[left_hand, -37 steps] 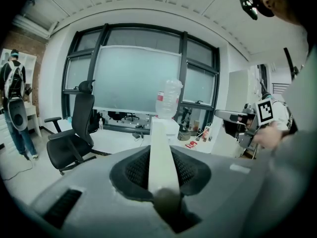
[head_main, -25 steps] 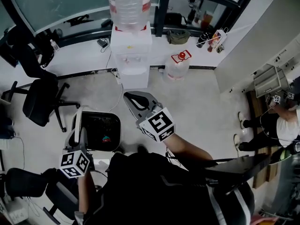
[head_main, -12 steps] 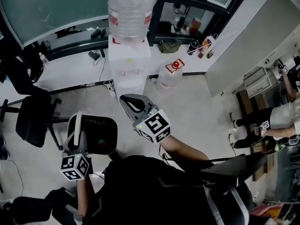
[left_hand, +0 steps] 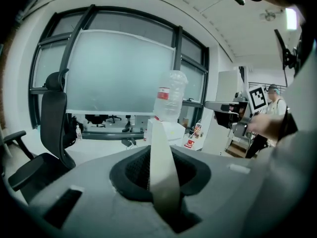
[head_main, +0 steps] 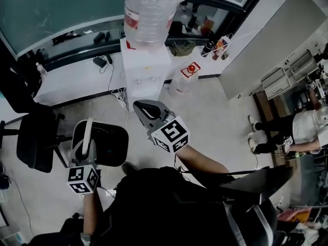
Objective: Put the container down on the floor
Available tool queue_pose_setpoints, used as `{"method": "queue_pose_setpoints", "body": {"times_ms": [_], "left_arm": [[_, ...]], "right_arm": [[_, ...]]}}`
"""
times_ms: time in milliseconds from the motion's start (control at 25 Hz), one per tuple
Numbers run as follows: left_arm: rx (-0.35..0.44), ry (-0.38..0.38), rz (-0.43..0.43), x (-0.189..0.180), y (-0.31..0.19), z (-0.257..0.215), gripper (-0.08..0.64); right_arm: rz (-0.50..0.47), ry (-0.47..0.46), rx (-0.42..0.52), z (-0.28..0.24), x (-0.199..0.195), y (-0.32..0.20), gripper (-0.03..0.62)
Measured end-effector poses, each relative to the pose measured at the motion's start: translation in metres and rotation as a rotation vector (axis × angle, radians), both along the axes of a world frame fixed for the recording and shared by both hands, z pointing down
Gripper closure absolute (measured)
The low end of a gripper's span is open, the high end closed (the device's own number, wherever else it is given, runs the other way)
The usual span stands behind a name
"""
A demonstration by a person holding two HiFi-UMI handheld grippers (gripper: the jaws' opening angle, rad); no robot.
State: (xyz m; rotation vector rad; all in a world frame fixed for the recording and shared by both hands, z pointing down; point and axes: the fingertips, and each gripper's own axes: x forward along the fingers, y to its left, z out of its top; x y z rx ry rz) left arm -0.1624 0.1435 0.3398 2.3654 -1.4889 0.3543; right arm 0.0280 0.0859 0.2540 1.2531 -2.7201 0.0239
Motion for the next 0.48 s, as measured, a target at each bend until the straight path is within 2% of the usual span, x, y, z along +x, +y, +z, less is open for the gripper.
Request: {"method": "queue_pose_setpoints", "body": {"times_ms": [240, 480], "left_arm": [[0.008, -0.024, 0.097, -0.019, -0.025, 0.008, 0.476], [-0.005, -0.065, 0.165, -0.023, -0.049, 0.021, 0.476]], "right_arm": [[0.011, 0.033, -0.012, 0.009, -0.026, -0.016, 0.584], [-0.059, 0.084, -0.016, 0.021, -0.046, -0.036, 0.583]]}}
